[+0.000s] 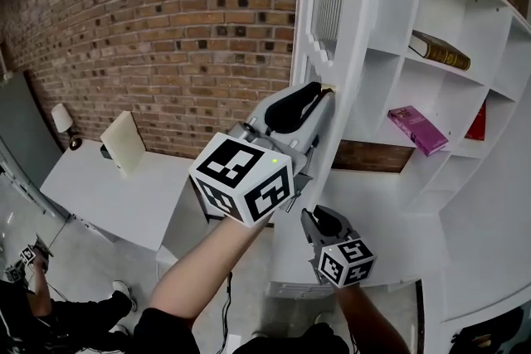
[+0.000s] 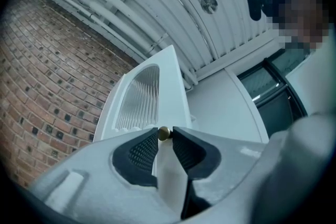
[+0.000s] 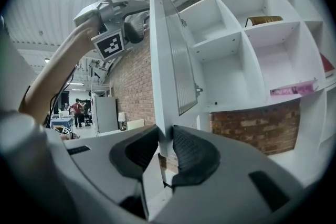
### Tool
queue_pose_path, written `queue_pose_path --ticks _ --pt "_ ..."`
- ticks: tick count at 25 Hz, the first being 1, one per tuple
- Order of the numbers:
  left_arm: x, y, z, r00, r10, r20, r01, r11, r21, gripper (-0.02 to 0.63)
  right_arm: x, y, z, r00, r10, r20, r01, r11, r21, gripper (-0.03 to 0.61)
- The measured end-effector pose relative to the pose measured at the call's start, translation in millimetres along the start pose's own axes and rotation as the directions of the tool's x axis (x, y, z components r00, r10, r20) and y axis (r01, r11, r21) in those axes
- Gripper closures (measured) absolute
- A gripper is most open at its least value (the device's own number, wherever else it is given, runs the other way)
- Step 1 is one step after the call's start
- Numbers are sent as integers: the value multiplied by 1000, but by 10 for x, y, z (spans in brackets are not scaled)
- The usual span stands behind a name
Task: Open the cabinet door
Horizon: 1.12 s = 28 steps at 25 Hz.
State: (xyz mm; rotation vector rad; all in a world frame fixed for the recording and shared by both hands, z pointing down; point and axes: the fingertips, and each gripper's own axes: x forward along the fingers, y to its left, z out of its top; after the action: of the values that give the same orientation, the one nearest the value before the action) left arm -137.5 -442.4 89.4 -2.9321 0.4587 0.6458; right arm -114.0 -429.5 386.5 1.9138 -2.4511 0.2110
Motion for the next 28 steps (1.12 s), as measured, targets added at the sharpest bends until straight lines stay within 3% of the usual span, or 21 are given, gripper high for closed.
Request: queue_pose_path --ticks 14,24,28 --pt "-472 413 202 996 91 5 -90 986 144 538 393 545 -18 997 70 33 -70 997 8 479" --pt "-471 398 212 997 80 20 -82 990 111 538 358 546 -7 996 80 31 -80 997 5 479" --pt "-480 400 188 997 61 43 -60 998 -19 540 299 519 -60 996 89 14 -90 995 39 480"
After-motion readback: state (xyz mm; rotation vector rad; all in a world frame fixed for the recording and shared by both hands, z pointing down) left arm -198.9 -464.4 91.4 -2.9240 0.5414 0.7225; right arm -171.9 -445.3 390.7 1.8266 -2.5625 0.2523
